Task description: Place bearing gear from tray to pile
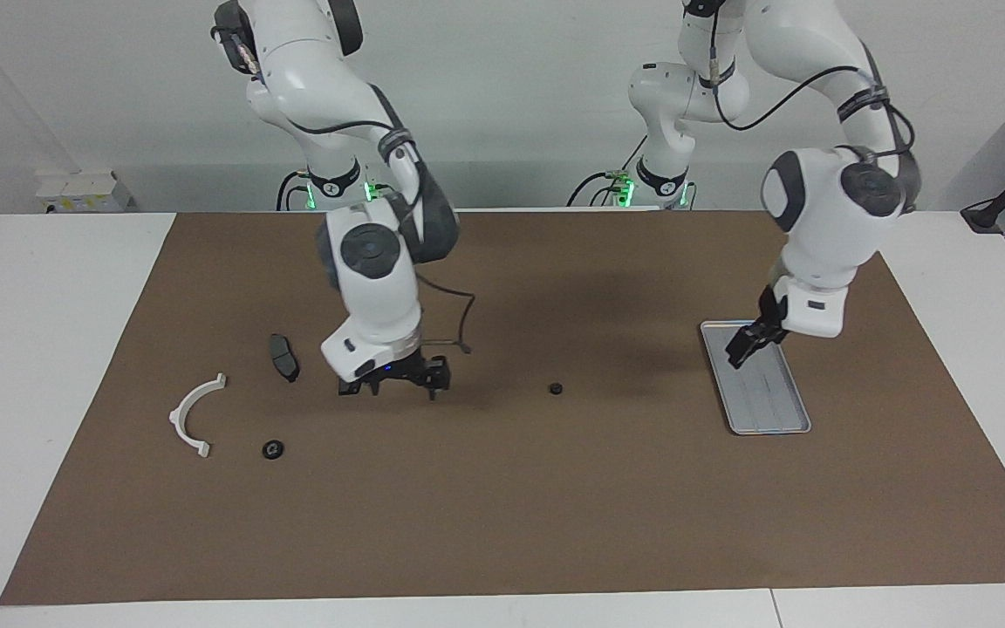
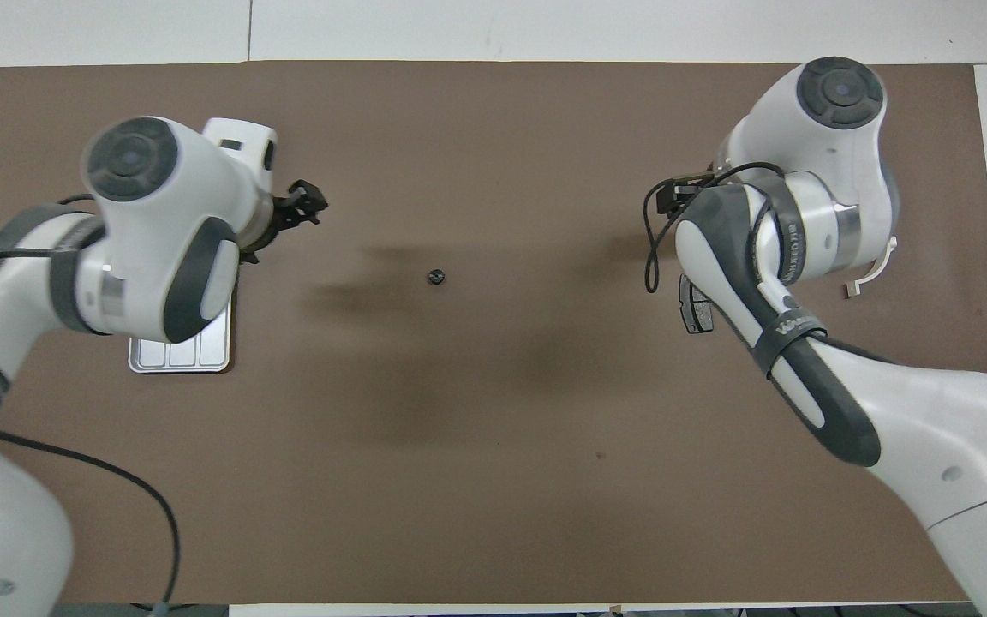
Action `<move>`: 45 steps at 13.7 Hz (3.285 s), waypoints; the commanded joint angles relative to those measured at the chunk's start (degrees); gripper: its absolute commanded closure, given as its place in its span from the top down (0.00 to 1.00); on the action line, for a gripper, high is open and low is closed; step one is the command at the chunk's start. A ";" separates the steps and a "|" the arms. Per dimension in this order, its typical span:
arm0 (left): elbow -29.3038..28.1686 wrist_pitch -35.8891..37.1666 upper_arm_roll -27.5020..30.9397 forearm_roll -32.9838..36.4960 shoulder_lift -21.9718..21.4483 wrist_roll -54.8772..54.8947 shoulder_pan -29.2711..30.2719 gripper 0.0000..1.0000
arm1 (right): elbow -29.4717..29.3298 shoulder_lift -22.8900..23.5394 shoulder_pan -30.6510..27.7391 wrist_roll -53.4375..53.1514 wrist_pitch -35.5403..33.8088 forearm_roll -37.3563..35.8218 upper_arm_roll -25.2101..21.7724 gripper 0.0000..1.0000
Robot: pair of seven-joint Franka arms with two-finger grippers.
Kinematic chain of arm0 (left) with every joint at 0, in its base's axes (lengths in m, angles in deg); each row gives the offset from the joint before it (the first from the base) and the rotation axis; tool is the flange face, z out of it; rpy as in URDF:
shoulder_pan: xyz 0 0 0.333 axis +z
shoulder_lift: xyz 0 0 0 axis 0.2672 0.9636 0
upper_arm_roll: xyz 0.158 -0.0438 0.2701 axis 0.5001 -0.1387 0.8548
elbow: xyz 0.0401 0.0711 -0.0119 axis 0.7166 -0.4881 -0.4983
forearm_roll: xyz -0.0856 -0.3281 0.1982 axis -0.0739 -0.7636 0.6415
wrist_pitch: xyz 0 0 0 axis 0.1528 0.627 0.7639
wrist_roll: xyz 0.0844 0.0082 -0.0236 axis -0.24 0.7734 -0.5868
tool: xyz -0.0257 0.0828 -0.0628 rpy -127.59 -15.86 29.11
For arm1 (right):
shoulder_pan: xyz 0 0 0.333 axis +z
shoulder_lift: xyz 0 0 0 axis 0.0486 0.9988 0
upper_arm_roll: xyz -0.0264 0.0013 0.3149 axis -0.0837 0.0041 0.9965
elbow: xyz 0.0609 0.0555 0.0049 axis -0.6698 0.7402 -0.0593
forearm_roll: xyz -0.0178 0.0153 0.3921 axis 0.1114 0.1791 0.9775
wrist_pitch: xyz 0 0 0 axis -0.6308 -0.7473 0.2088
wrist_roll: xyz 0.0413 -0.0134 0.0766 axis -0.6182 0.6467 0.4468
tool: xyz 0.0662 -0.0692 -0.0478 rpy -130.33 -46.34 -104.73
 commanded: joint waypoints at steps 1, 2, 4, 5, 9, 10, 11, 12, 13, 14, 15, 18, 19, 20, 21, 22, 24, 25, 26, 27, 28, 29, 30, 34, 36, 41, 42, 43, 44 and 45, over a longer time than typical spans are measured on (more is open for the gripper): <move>-1.32 4.94 -0.88 -0.38 -3.89 9.69 4.37 1.00 | -11.12 7.18 5.90 -11.40 -5.23 0.43 -0.45 1.00; -1.32 6.09 -0.71 -0.38 -4.77 12.78 5.26 1.00 | -16.84 11.22 7.84 -15.00 -6.82 0.34 -0.45 1.00; -0.53 8.55 -0.27 -0.20 -6.62 16.58 5.53 1.00 | -24.95 17.03 10.57 -18.19 -7.62 0.34 -0.45 1.00; 0.86 9.78 -0.01 -0.20 -6.71 16.76 5.71 1.00 | -26.72 18.45 10.93 -18.81 -7.71 0.34 -0.27 1.00; 6.94 17.25 -1.49 -0.20 -5.48 17.64 7.98 1.00 | -30.42 23.64 12.25 -19.08 -6.58 0.25 0.17 1.00; 6.94 18.39 -2.98 -0.20 -5.57 17.73 9.39 1.00 | -31.91 25.22 12.77 -19.08 -6.22 0.16 0.17 1.00; 6.94 18.23 -3.60 -0.20 -5.49 17.73 10.01 1.00 | -32.10 25.58 13.13 -19.00 -6.04 0.16 -0.09 1.00; 6.51 17.53 -3.52 -0.20 -5.83 17.73 10.02 1.00 | -32.10 25.76 13.13 -19.00 -6.04 -0.01 -0.10 1.00; 6.42 17.70 -3.52 -0.20 -5.92 17.73 10.02 1.00 | -32.01 25.76 13.22 -19.00 -6.04 -0.45 -0.10 1.00; 6.33 17.79 -3.69 -0.20 -5.92 17.56 9.93 1.00 | -31.92 25.93 13.31 -19.08 -6.13 -0.63 -0.18 1.00; 6.33 17.53 -4.39 -0.20 -5.84 17.03 9.84 1.00 | -31.92 26.63 13.57 -19.08 -6.04 -0.63 -0.45 1.00; 6.68 17.08 -4.93 -0.20 -5.66 17.03 9.93 1.00 | -31.57 27.08 14.01 -19.00 -6.39 -2.21 -0.19 0.94; 6.68 18.04 -4.66 -0.20 -5.84 17.55 10.02 1.00 | -31.57 27.08 14.01 -19.00 -6.74 -2.12 -0.18 0.91; 6.77 18.66 -4.83 -0.20 -5.84 17.55 10.02 1.00 | -31.57 27.08 13.92 -19.00 -7.18 -2.04 -0.18 0.85; 6.94 19.28 -4.92 -0.11 -5.84 17.55 10.02 1.00 | -31.57 27.08 13.84 -19.00 -7.36 -1.86 -0.18 0.78; 7.03 20.24 -4.66 -0.20 -5.92 17.64 10.02 1.00 | -31.57 27.08 13.66 -19.00 -7.97 -1.69 -0.18 0.68; 7.64 21.30 -4.57 -0.11 -6.01 17.64 10.02 1.00 | -31.75 27.08 13.40 -19.00 -8.06 -1.68 -0.18 0.42; 8.52 22.52 -4.57 -0.11 -6.01 17.64 10.36 1.00 | -31.75 27.08 13.31 -19.00 -8.06 -1.68 -0.18 0.29; 8.87 23.93 -4.57 -0.20 -6.19 17.64 10.63 1.00 | -31.66 27.08 13.31 -19.00 -7.80 -1.68 -0.18 0.17; 8.79 24.64 -4.57 -0.20 -6.45 17.73 10.63 1.00 | -31.66 27.08 13.31 -19.00 -7.71 -1.68 -0.18 0.02; 8.35 24.82 -4.75 -0.11 -6.97 17.82 10.63 1.00 | -31.66 27.08 13.22 -19.00 -7.54 -1.60 -0.18 0.00; 8.00 24.82 -5.10 -0.11 -7.50 17.82 10.63 1.00 | -31.66 27.08 13.31 -19.00 -7.45 -1.51 -0.18 0.00; 7.74 25.08 -5.27 -0.11 -7.85 17.73 10.63 1.00 | -31.57 27.08 13.22 -19.00 -7.62 -1.51 -0.18 0.00; 7.91 25.44 -5.80 -0.03 -8.03 17.55 10.54 1.00 | -31.75 23.14 6.74 -9.13 -13.57 -1.42 -0.01 0.00; 8.00 24.56 -5.80 -0.03 -7.95 17.55 10.63 1.00 | -31.57 19.88 0.86 4.49 -18.50 -2.03 -0.18 0.00; 8.09 22.87 -5.72 -0.03 -7.86 17.20 10.63 1.00 | -21.33 15.67 -10.15 26.77 -12.48 -3.44 -0.36 0.00; 8.52 23.32 -5.80 -0.03 -7.77 17.46 10.63 1.00 | -16.68 14.00 -11.46 29.41 -7.50 -3.53 -0.36 0.00; 8.96 23.67 -5.89 0.41 -7.68 17.38 10.54 1.00 | -12.72 12.76 -12.52 31.26 -3.36 -3.53 -0.36 0.00; 10.27 24.55 -6.94 2.24 -7.68 17.46 10.37 1.00 | -9.89 11.71 -13.66 32.67 -0.97 -3.53 -0.36 0.00; 12.20 25.25 -8.86 3.74 -7.33 17.55 10.54 1.00 | -7.43 11.09 -14.89 34.42 1.41 -3.53 -0.36 0.00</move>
